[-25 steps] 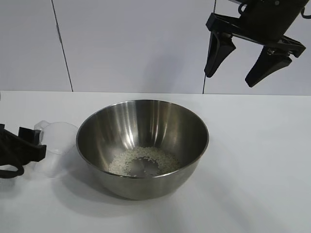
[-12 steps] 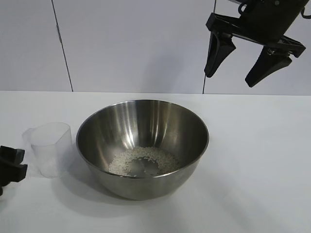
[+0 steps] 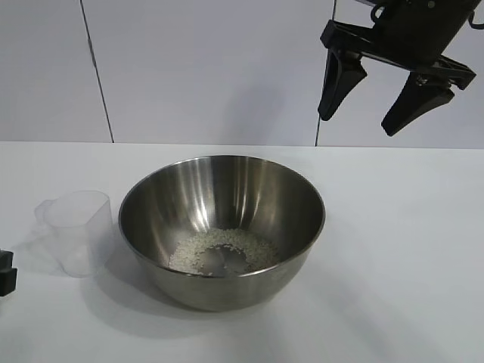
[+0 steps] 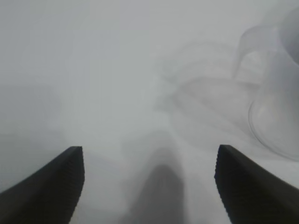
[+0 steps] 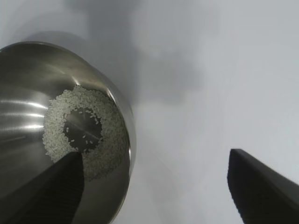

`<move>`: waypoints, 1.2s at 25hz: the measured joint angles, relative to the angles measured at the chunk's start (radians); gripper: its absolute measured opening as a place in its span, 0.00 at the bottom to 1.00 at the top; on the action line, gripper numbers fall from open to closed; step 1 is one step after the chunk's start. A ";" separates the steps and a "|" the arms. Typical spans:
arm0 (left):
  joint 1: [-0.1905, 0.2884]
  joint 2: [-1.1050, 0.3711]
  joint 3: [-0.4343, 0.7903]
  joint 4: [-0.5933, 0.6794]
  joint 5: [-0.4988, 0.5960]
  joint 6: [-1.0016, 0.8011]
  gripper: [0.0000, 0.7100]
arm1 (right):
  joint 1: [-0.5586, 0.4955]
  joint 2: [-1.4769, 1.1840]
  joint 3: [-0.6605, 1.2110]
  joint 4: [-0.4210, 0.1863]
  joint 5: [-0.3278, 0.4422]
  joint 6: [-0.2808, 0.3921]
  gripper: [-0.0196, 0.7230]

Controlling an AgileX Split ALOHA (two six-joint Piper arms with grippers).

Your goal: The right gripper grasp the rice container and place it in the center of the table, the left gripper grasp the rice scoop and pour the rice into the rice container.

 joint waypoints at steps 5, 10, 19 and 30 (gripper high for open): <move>0.000 -0.155 0.001 -0.028 0.001 0.008 0.79 | 0.000 0.000 0.000 0.000 -0.001 0.000 0.80; 0.000 -0.340 -0.004 -0.038 0.010 0.063 0.79 | 0.000 0.000 0.000 0.000 -0.001 0.000 0.80; 0.019 -0.618 -0.364 -0.165 0.707 0.402 0.79 | 0.000 0.000 0.000 0.000 -0.002 -0.001 0.80; 0.272 -0.531 -0.910 -0.228 1.753 0.337 0.91 | 0.000 0.000 0.000 0.000 0.002 -0.003 0.81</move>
